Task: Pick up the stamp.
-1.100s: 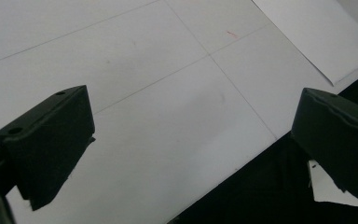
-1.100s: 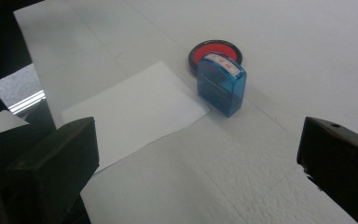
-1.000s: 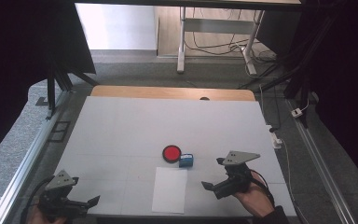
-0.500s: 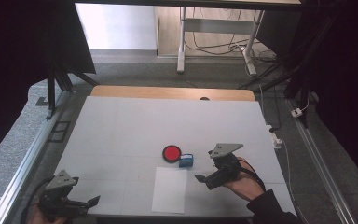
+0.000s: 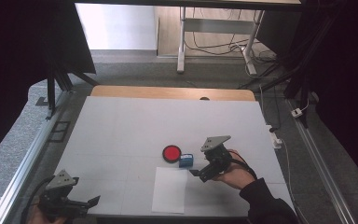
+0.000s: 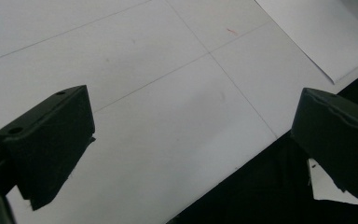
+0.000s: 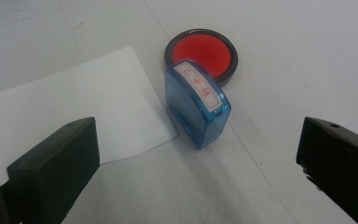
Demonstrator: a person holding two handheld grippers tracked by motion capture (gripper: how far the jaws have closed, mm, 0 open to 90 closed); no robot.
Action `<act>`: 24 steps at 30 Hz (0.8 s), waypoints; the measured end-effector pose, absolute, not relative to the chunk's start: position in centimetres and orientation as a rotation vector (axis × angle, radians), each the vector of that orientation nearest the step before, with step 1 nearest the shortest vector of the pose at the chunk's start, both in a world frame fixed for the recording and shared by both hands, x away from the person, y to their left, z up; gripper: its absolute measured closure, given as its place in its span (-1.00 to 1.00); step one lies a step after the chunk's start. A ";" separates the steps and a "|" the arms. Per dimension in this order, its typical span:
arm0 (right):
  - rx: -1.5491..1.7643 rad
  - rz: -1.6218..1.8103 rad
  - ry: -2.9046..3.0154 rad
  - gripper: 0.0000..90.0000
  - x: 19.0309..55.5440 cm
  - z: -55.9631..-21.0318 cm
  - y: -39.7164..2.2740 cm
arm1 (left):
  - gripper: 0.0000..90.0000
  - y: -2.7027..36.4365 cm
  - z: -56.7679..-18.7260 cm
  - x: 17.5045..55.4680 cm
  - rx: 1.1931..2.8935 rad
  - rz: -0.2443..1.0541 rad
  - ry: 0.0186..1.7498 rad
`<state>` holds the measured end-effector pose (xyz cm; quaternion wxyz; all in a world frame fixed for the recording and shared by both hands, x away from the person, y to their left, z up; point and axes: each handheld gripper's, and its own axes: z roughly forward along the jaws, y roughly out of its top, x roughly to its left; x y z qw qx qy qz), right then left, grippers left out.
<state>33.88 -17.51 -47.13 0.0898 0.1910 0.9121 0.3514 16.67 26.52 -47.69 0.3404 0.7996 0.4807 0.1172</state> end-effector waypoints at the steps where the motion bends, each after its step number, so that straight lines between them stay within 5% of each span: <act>1: 0.565 1.044 2.715 -1.00 34.0 -47.1 -17.3 | -1.00 26.5 -47.7 16.7 2.081 0.305 1.251; 12: 0.474 0.981 2.755 -0.94 35.6 -47.8 -15.6 | -1.00 26.6 -47.7 16.7 2.082 0.305 1.250; 24: 0.318 0.920 2.853 -0.17 36.8 -47.9 -14.7 | -1.00 26.5 -47.7 16.7 2.079 0.301 1.255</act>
